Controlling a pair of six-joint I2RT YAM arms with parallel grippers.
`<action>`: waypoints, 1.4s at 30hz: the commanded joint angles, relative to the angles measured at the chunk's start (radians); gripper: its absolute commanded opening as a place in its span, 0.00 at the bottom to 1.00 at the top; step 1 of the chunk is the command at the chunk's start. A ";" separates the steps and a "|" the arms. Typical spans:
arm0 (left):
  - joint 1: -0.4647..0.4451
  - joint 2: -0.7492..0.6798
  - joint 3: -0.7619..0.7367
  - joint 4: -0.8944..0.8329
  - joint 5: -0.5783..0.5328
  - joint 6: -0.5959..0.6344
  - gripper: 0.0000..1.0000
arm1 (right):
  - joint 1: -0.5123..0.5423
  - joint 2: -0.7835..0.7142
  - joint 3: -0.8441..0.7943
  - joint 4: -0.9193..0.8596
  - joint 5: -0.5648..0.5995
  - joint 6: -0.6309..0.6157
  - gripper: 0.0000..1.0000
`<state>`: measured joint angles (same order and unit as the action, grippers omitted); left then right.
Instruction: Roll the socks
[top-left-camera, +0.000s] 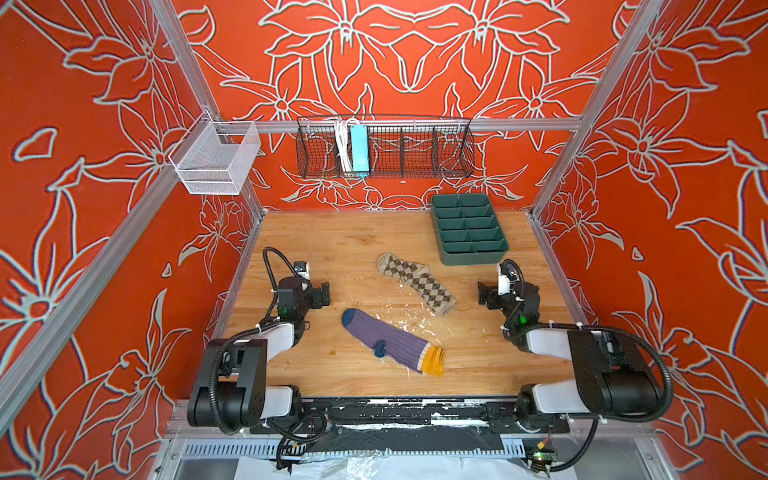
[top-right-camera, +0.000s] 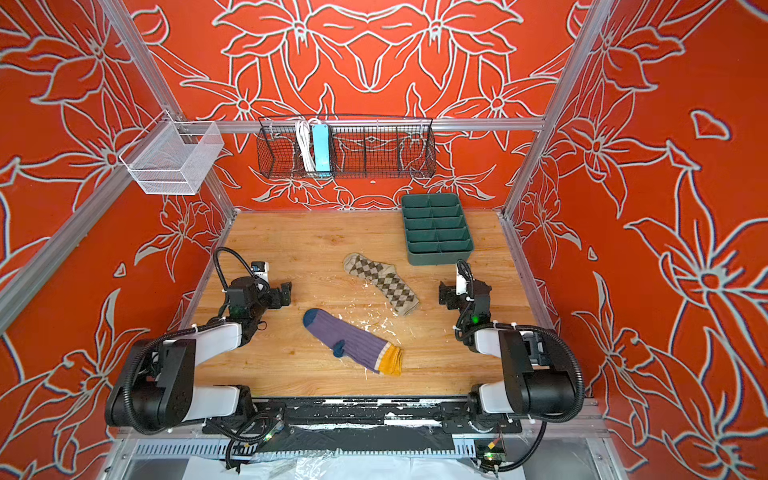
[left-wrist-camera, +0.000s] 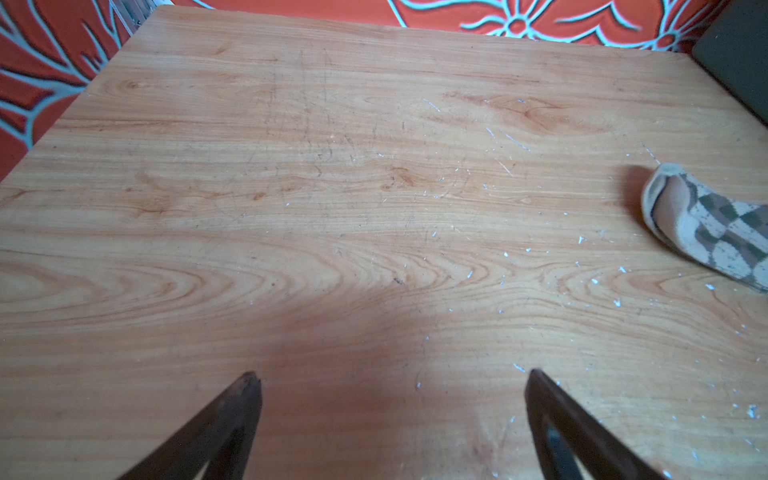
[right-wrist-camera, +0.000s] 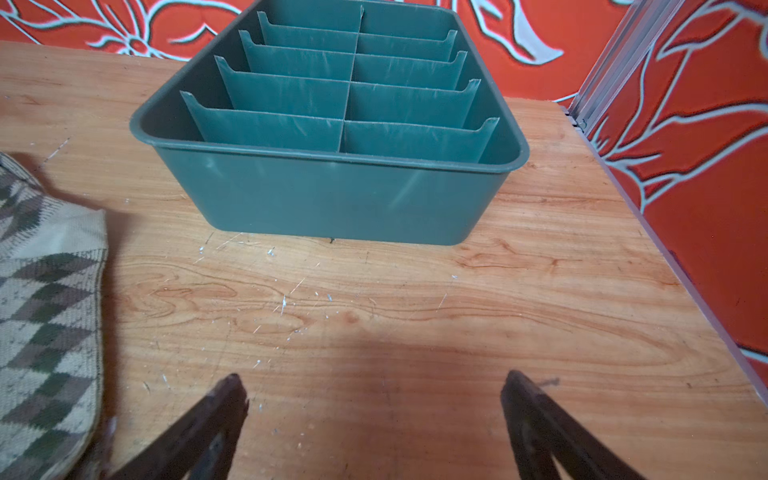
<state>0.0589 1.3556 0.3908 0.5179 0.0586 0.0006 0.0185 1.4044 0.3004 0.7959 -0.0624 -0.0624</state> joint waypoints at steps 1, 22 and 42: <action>0.002 -0.001 0.002 0.019 0.010 0.001 0.97 | -0.003 0.004 0.022 -0.004 0.007 0.021 0.98; 0.003 -0.003 0.001 0.020 0.012 0.001 0.97 | -0.003 0.002 0.020 -0.003 0.006 0.021 0.98; 0.010 -0.629 0.222 -0.587 0.247 -0.613 0.97 | -0.007 -0.901 0.184 -0.859 -0.083 0.630 0.98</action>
<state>0.0673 0.7635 0.6613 -0.0257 0.1608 -0.4393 0.0143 0.5381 0.4862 0.0944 -0.0551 0.4435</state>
